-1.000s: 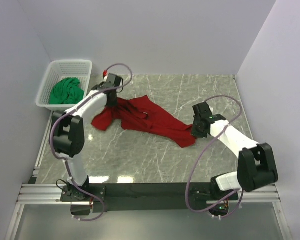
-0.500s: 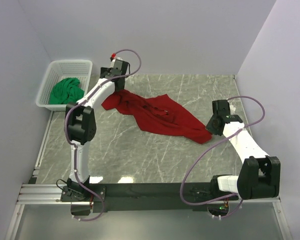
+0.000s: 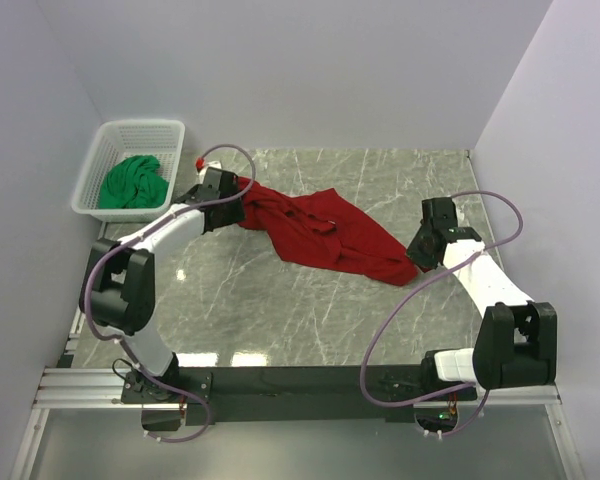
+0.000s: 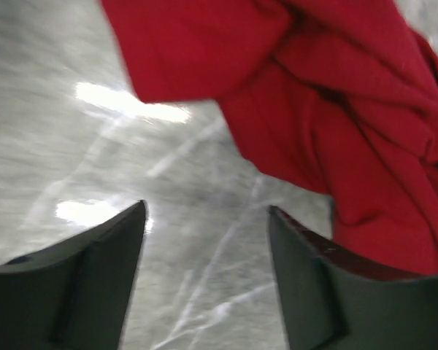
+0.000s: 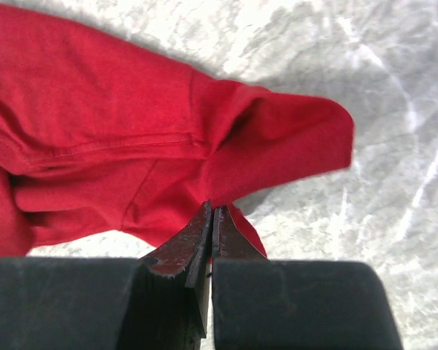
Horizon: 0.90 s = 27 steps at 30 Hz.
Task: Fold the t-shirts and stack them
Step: Flatten the tshirt out
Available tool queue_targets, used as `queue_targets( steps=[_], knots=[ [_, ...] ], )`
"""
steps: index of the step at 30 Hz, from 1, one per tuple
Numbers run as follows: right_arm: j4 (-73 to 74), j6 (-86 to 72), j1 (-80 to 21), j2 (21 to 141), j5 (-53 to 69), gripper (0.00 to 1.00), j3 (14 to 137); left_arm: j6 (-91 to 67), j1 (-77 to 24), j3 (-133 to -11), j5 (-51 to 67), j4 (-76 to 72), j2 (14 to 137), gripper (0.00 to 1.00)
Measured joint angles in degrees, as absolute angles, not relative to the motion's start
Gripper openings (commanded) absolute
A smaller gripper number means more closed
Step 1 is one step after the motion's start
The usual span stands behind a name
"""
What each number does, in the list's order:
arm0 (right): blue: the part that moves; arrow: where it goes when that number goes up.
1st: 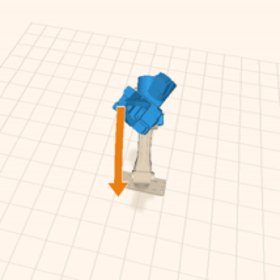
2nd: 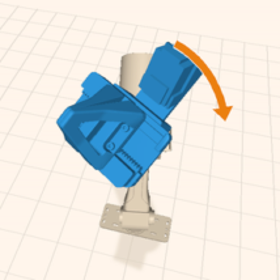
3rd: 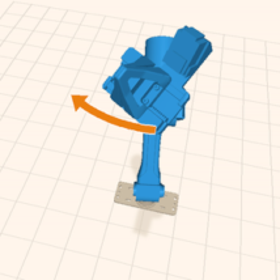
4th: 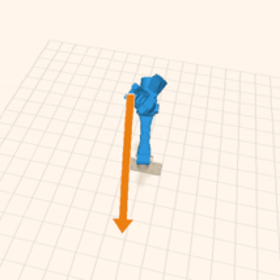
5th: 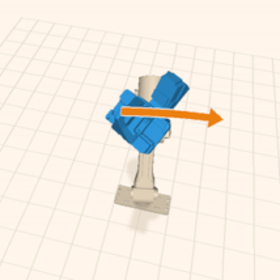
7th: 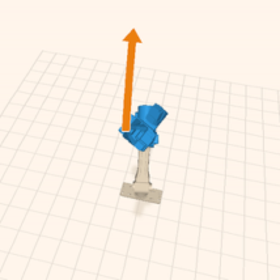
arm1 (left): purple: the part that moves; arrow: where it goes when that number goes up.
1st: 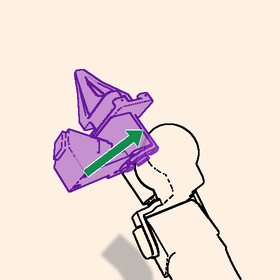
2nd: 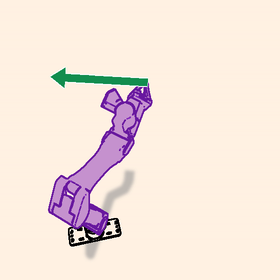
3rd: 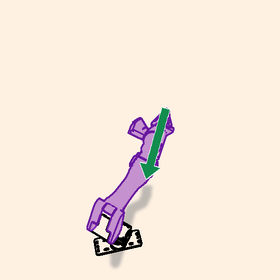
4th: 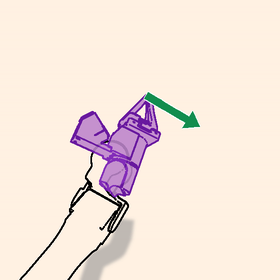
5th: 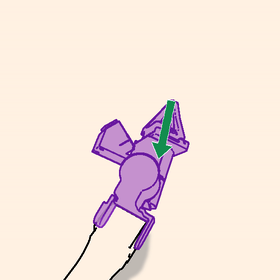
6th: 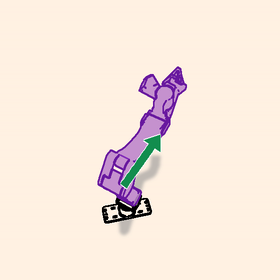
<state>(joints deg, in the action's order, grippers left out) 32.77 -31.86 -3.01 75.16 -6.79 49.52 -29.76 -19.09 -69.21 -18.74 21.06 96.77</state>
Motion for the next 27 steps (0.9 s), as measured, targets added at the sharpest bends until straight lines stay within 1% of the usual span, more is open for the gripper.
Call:
queue_targets(
  steps=[2, 7, 11, 17, 18, 20, 22, 23, 24, 25, 26, 27],
  knots=[
    [32.2, -31.7, -3.0, 75.6, -5.8, 0.0, 49.5, -31.4, -19.1, -67.6, -15.8, 18.9, 98.1, 0.66],
    [31.2, -31.5, -3.0, 75.8, -4.4, 0.0, 49.5, -34.2, -19.1, -67.9, -11.6, 14.5, 104.3, 0.66],
    [30.6, -31.2, -3.0, 75.8, -3.4, 0.0, 49.5, -36.5, -18.9, -69.2, -10.3, 13.3, 108.9, 0.66],
    [30.4, -30.8, -3.0, 75.8, -3.1, 0.0, 49.5, -37.9, -18.8, -73.8, -10.2, 12.2, 112.3, 0.65],
    [30.4, -30.8, -3.0, 75.8, -3.0, 0.0, 49.5, -38.0, -18.8, -74.3, -10.2, 12.2, 112.9, 0.63],
    [30.3, -30.8, -3.0, 75.8, -2.9, 0.0, 49.4, -38.4, -18.8, -75.0, -10.2, 12.2, 113.9, 0.56],
    [30.2, -30.8, -3.0, 75.8, -2.9, 0.0, 49.4, -38.7, -18.8, -75.6, -10.0, 12.1, 114.4, 0.44],
    [30.2, -30.8, -3.0, 75.8, -2.9, 0.0, 49.4, -38.7, -18.8, -75.6, -10.0, 12.0, 114.5, 0.37],
    [30.2, -30.8, -3.0, 75.8, -2.9, 0.0, 49.4, -38.9, -18.8, -75.6, -10.0, 11.9, 114.7, 0.2],
    [30.1, -30.8, -3.0, 75.8, -2.9, 0.0, 49.4, -39.1, -18.7, -75.6, -9.8, 11.8, 114.8, 0.11],
    [30.0, -30.8, -3.0, 75.8, -2.9, 0.0, 49.4, -39.1, -18.7, -75.6, -9.7, 11.9, 114.9, 0.02],
    [30.0, -30.8, -3.0, 75.8, -3.0, 0.0, 49.4, -38.9, -18.6, -75.6, -9.7, 11.9, 115.0, 0.01]
  ],
)
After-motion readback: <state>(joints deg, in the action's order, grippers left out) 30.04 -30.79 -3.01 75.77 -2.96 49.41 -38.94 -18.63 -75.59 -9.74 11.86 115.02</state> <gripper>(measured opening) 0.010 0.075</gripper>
